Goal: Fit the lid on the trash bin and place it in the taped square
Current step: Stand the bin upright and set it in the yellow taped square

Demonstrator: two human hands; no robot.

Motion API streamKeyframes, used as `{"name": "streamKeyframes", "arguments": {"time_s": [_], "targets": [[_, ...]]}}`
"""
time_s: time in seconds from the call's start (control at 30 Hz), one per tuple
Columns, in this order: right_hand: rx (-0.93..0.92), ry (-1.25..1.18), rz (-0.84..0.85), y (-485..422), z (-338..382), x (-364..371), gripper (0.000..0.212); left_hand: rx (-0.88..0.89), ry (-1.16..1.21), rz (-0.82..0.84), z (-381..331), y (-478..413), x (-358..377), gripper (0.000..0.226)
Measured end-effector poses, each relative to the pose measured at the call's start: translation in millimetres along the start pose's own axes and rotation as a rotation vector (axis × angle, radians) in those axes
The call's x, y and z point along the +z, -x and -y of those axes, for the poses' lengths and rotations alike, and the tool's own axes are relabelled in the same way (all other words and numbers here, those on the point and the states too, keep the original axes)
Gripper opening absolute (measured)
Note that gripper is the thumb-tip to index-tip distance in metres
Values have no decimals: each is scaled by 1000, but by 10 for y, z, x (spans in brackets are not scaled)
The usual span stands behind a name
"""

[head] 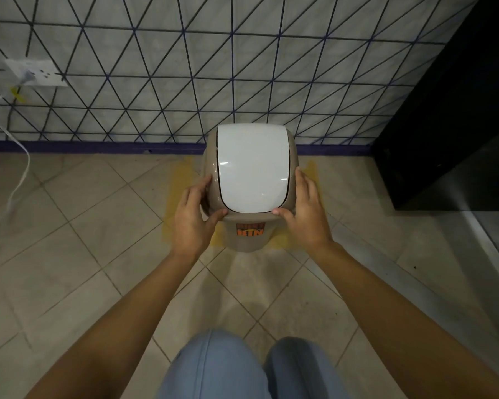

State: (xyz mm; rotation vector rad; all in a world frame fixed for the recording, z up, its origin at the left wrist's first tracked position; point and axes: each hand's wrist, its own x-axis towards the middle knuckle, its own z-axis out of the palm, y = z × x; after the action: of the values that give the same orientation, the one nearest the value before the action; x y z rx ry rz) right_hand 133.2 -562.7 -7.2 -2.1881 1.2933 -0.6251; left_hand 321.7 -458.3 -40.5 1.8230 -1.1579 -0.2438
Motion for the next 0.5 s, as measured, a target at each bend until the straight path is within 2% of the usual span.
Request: {"name": "streamKeyframes", "arguments": {"time_s": [0.23, 0.5], "targets": [[29, 6, 2, -356, -1, 45, 96, -37, 12, 32, 51, -346, 90, 75], [23, -28, 176, -790, -193, -97, 111, -22, 5, 86, 52, -724, 187, 79]]}}
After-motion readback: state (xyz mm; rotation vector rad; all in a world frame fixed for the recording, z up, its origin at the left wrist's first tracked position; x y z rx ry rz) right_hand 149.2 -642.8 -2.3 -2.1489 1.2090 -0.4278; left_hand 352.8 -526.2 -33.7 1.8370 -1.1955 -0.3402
